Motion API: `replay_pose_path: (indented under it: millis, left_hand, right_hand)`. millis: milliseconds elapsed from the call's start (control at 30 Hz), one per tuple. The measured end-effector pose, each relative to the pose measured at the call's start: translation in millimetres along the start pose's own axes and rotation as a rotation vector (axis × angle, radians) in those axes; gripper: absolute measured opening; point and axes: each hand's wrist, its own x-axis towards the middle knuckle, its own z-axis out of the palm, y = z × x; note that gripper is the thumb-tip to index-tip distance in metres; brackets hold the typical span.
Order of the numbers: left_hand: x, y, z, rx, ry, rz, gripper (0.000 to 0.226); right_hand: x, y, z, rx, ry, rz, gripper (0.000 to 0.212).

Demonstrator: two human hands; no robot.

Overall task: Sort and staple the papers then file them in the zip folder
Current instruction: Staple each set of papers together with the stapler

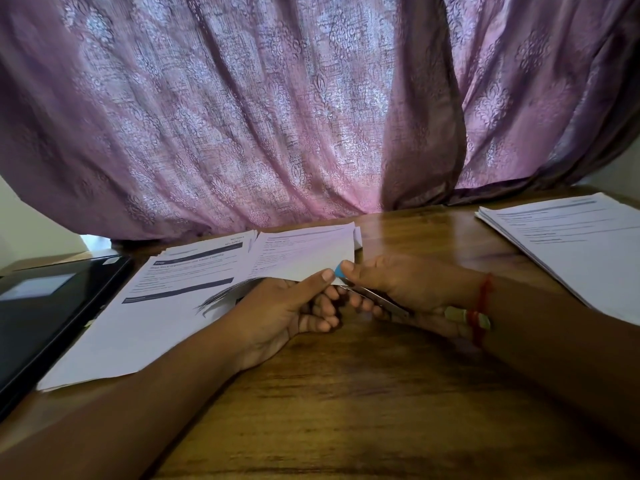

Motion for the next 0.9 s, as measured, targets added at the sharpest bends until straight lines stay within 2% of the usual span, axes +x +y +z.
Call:
replay_pose_path:
  millis: [233, 333, 367, 433, 567, 667, 900]
  left_hand:
    - [0.4, -0.3, -0.5, -0.016, -0.005, -0.001, 0.032]
    - [0.0, 0.5, -0.1, -0.028, -0.005, -0.003, 0.033]
    - [-0.1, 0.7, 0.0, -0.027, -0.007, 0.001, 0.033]
    - [-0.2, 0.5, -0.5, -0.022, -0.011, 0.010, 0.033]
    - [0.0, -0.3, -1.1, -0.021, -0.010, 0.015, 0.031]
    - [0.7, -0.5, -1.2, -0.022, -0.007, 0.012, 0.031]
    - [2.1, -1.2, -2.0, -0.019, -0.006, 0.010, 0.032]
  right_hand:
    - [-3.9, -6.6, -3.3, 0.045, -0.021, 0.053, 0.046]
    - [-8.5, -11.6, -13.3, -0.017, -0.002, 0.042, 0.044]
    - [-9.4, -13.2, -19.3, -0.100, 0.009, 0.016, 0.044]
    - [-8.5, -13.9, -34.7, -0.422, 0.091, -0.066, 0.044]
    - [2.5, -1.1, -66.6, -1.019, 0.457, -0.231, 0.034]
    - [6.1, 7.0, -77.4, -1.170, 0.511, -0.212, 0.029]
    - [17.0, 12.5, -84.3, -1.313, 0.509, -0.202, 0.041]
